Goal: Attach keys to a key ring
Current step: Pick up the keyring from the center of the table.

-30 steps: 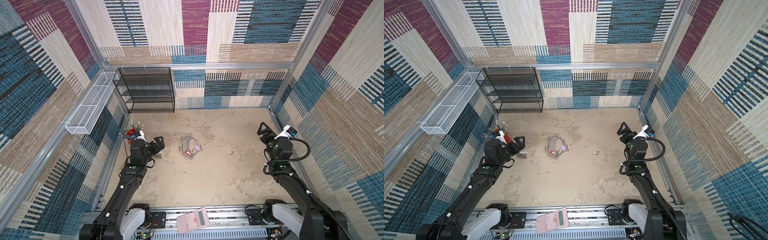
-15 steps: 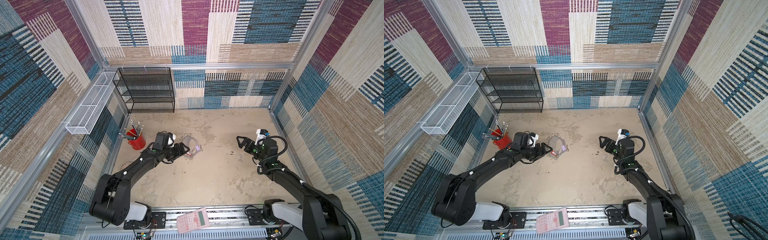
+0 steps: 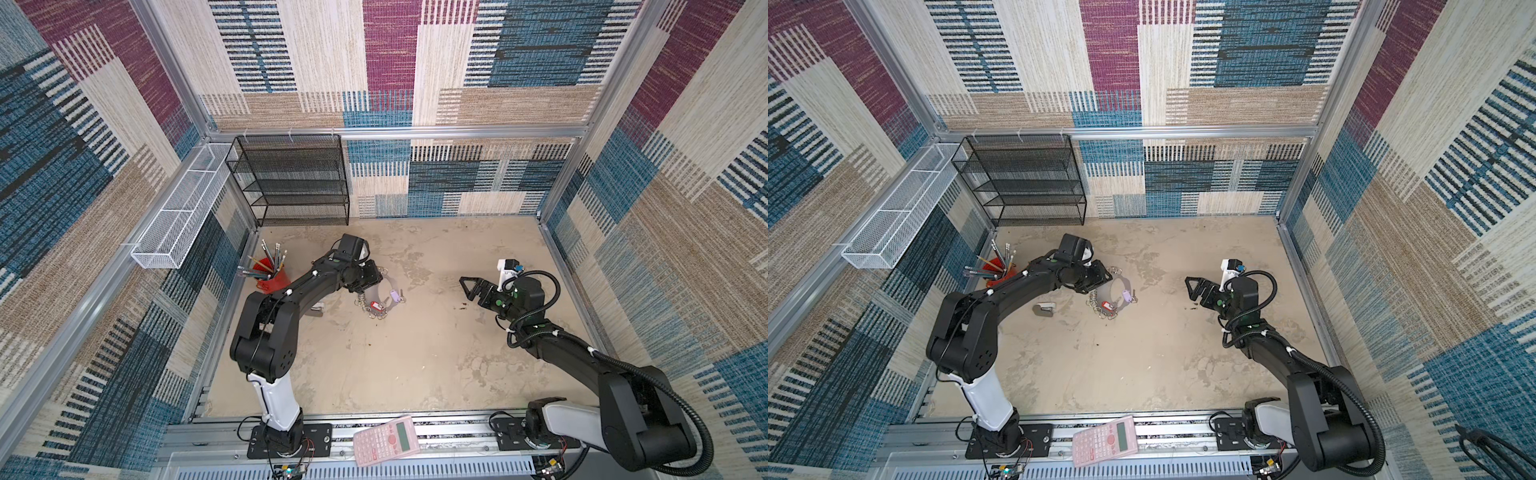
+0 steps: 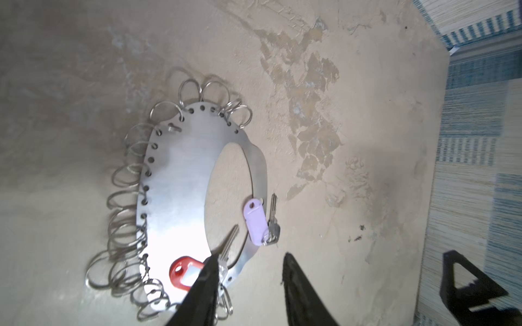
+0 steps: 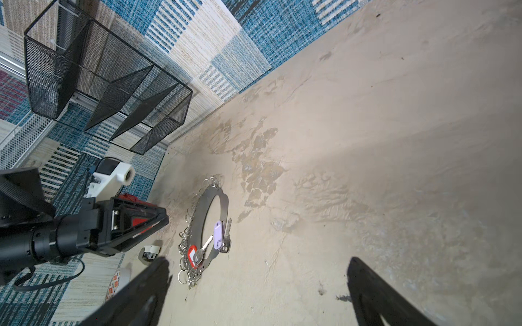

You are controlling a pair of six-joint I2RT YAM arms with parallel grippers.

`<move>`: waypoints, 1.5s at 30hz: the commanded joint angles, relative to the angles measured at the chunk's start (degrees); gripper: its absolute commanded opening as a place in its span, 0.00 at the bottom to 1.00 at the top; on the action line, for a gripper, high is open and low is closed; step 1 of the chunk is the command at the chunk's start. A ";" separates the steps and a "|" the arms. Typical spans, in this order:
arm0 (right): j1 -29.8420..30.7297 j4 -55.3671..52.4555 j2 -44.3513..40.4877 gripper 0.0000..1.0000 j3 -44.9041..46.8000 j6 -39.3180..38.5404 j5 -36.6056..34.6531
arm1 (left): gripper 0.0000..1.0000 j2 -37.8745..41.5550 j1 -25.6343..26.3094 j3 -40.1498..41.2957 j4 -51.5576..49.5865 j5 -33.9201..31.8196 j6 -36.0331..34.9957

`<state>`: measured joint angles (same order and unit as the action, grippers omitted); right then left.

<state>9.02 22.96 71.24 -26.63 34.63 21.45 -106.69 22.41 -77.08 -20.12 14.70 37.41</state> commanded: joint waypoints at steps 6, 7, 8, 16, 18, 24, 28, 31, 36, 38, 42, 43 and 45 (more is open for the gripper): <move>0.48 4.33 3.09 1.00 -0.16 0.83 4.53 | 0.34 -10.04 1.21 -13.45 -9.59 -6.97 -21.10; 0.61 4.74 3.47 1.00 -0.05 1.02 4.97 | 0.34 -10.48 1.22 -14.30 -9.54 -7.58 -23.52; 0.61 5.11 3.91 1.00 -0.04 1.18 5.33 | 0.34 -11.04 1.17 -15.32 -9.95 -8.25 -25.64; 1.22 6.65 6.57 1.00 -0.29 2.36 7.92 | 0.34 -18.77 1.25 -26.53 -14.94 -0.08 -39.25; 1.22 6.42 6.15 1.00 -0.15 2.14 7.69 | 0.34 -20.08 1.31 -28.23 -15.63 -0.61 -40.78; 1.27 6.60 6.59 1.00 -0.18 2.31 8.55 | 0.33 -24.82 1.25 -35.58 -20.45 -1.77 -43.64; 1.27 6.77 7.34 1.00 -0.28 2.53 8.96 | 0.33 -27.56 1.23 -39.11 -23.56 -1.94 -44.86; 1.27 6.88 7.73 1.00 -0.27 2.52 8.96 | 0.32 -28.89 1.21 -40.23 -24.55 -2.37 -45.36; 1.33 7.38 8.63 1.00 -0.45 2.85 9.75 | 0.32 -29.95 1.23 -41.05 -24.59 -3.91 -45.37; 1.37 7.55 8.91 1.00 -0.46 3.06 10.14 | 0.32 -30.31 1.23 -41.62 -24.95 -4.39 -45.36; 1.36 7.94 9.27 1.00 -0.22 3.29 10.32 | 0.33 -30.63 1.20 -41.79 -25.03 -5.77 -45.40; 1.36 8.11 9.37 1.00 -0.26 3.41 10.37 | 0.34 -30.83 1.14 -42.03 -25.13 -6.76 -45.37; 1.36 8.50 9.75 1.00 -0.18 3.59 10.82 | 0.35 -30.81 1.07 -42.19 -25.22 -6.54 -45.48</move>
<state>10.28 28.84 80.55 -26.63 37.36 31.00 -137.23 23.64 -118.58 -44.60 9.23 -6.66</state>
